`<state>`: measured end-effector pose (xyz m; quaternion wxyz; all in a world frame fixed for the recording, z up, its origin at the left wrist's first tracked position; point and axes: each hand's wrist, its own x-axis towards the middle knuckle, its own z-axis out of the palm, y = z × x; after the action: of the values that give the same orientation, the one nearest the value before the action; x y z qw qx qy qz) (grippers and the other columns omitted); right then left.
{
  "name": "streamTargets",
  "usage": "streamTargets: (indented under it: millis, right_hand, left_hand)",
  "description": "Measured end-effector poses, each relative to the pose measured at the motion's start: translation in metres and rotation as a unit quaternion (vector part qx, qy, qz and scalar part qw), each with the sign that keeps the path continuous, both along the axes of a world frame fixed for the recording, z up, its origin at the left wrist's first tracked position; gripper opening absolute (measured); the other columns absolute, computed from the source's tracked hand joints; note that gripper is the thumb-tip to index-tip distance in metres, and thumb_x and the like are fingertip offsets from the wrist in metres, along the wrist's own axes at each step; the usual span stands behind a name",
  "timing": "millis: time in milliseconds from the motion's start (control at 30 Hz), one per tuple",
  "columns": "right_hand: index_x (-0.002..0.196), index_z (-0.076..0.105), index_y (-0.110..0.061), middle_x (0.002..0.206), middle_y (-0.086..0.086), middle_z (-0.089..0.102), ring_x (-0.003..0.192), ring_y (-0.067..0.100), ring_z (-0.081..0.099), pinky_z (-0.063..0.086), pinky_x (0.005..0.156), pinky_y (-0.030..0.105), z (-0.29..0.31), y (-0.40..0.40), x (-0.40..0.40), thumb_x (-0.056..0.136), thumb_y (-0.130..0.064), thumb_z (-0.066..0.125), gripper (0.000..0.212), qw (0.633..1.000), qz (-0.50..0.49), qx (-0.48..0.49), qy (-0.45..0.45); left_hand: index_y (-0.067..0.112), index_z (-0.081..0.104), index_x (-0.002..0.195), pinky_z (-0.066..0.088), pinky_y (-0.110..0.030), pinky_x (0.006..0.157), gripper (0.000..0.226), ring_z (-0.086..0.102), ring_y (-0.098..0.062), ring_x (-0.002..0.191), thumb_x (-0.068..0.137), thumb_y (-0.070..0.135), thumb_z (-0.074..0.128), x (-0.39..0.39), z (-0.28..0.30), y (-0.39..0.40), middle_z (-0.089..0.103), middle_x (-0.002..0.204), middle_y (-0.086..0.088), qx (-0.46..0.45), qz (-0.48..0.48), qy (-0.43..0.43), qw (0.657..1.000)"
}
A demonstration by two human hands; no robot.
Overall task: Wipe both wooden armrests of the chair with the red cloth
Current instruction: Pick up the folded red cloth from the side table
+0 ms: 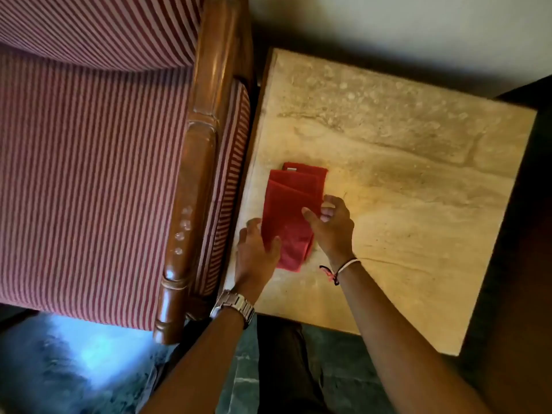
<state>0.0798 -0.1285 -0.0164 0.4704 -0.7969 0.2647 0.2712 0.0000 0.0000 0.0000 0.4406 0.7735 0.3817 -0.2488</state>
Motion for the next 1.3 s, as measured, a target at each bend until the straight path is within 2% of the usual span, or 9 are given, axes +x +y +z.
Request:
streamTargets:
  millis: [267, 400, 533, 700, 867, 933, 1033, 1167, 1300]
  right_hand:
    - [0.122, 0.062, -0.005, 0.094, 0.0, 0.067, 0.082, 0.012, 0.064, 0.047, 0.061, 0.001, -0.028, 0.003, 0.005, 0.083, -0.013, 0.084, 0.045, 0.999, -0.038, -0.024, -0.002]
    - [0.097, 0.071, -0.014, 0.089, 0.004, 0.071, 0.085, 0.019, 0.066, 0.057, 0.076, 0.035, -0.034, 0.003, 0.009, 0.088, -0.009, 0.076, 0.011, 0.999, 0.011, 0.018, 0.033]
    - [0.085, 0.064, -0.015, 0.095, 0.017, 0.064, 0.091, 0.029, 0.06, 0.052, 0.096, 0.063, -0.016, 0.005, 0.012, 0.093, 0.002, 0.067, 0.019, 0.994, -0.031, 0.094, 0.053]
    - [0.083, 0.063, -0.019, 0.099, 0.015, 0.062, 0.095, 0.025, 0.058, 0.047, 0.086, 0.047, 0.051, 0.008, 0.017, 0.095, 0.002, 0.064, 0.025, 0.987, -0.06, 0.148, 0.014]
    - [0.102, 0.071, -0.018, 0.105, 0.01, 0.075, 0.099, 0.017, 0.071, 0.06, 0.082, 0.039, 0.131, 0.033, 0.015, 0.095, -0.008, 0.067, 0.013, 0.967, -0.002, 0.25, -0.049]
    - [0.104, 0.072, -0.019, 0.103, 0.007, 0.075, 0.098, 0.018, 0.069, 0.058, 0.086, 0.041, 0.15, 0.057, 0.01, 0.091, -0.013, 0.071, 0.014, 0.959, 0.031, 0.271, -0.075]
    - [0.102, 0.073, -0.014, 0.093, -0.002, 0.071, 0.087, 0.011, 0.063, 0.053, 0.079, 0.029, 0.15, 0.099, 0.001, 0.089, -0.014, 0.075, 0.013, 0.965, 0.082, 0.231, -0.094]
    - [0.11, 0.066, -0.014, 0.09, -0.008, 0.067, 0.078, -0.004, 0.061, 0.049, 0.073, 0.018, 0.132, 0.148, -0.02, 0.09, -0.018, 0.076, 0.023, 0.983, 0.144, 0.07, -0.084]
    - [0.155, 0.033, -0.016, 0.138, 0.005, 0.054, 0.123, 0.019, 0.055, 0.056, 0.092, 0.041, 0.135, 0.164, -0.046, 0.092, -0.038, 0.072, 0.077, 0.962, 0.151, -0.149, -0.175]
  left_hand:
    - [0.013, 0.04, 0.136, 0.053, -0.034, 0.097, 0.056, 0.062, -0.03, 0.122, 0.088, 0.005, 0.069, 0.016, -0.027, -0.003, 0.058, 0.136, -0.013, 0.016, 0.028, 0.032, 0.999]
    - [0.012, 0.042, 0.133, 0.055, -0.046, 0.101, 0.052, 0.062, -0.031, 0.12, 0.089, -0.003, 0.064, 0.019, -0.026, 0.001, 0.061, 0.131, -0.014, 0.003, 0.023, 0.028, 0.999]
    - [0.015, 0.044, 0.134, 0.058, -0.039, 0.091, 0.052, 0.065, -0.028, 0.112, 0.088, -0.003, 0.062, 0.02, -0.005, 0.003, 0.062, 0.125, -0.011, 0.002, -0.005, 0.002, 1.0]
    - [0.022, 0.05, 0.134, 0.061, -0.037, 0.085, 0.052, 0.063, -0.014, 0.094, 0.089, -0.001, 0.064, 0.025, 0.054, 0.016, 0.063, 0.115, 0.0, -0.002, -0.032, -0.061, 0.998]
    - [0.03, 0.057, 0.126, 0.049, -0.01, 0.078, 0.05, 0.062, 0.004, 0.088, 0.085, 0.006, 0.072, 0.004, 0.135, 0.053, 0.063, 0.105, 0.014, 0.057, -0.007, -0.183, 0.981]
    - [0.039, 0.057, 0.121, 0.056, -0.016, 0.075, 0.05, 0.066, 0.003, 0.09, 0.082, 0.014, 0.075, -0.012, 0.16, 0.08, 0.068, 0.103, 0.02, 0.072, 0.035, -0.207, 0.975]
    - [0.045, 0.058, 0.117, 0.064, -0.036, 0.066, 0.044, 0.067, 0.003, 0.09, 0.079, 0.029, 0.074, -0.033, 0.166, 0.121, 0.069, 0.101, 0.024, 0.082, 0.091, -0.196, 0.973]
    - [0.024, 0.061, 0.119, 0.062, -0.054, 0.08, 0.041, 0.068, -0.005, 0.09, 0.085, 0.008, 0.076, -0.051, 0.124, 0.155, 0.071, 0.097, 0.012, 0.094, 0.085, -0.147, 0.981]
    - [0.018, 0.059, 0.125, 0.062, -0.045, 0.08, 0.037, 0.069, -0.019, 0.099, 0.091, 0.011, 0.071, -0.06, 0.101, 0.167, 0.069, 0.109, 0.001, 0.074, 0.011, -0.182, 0.98]
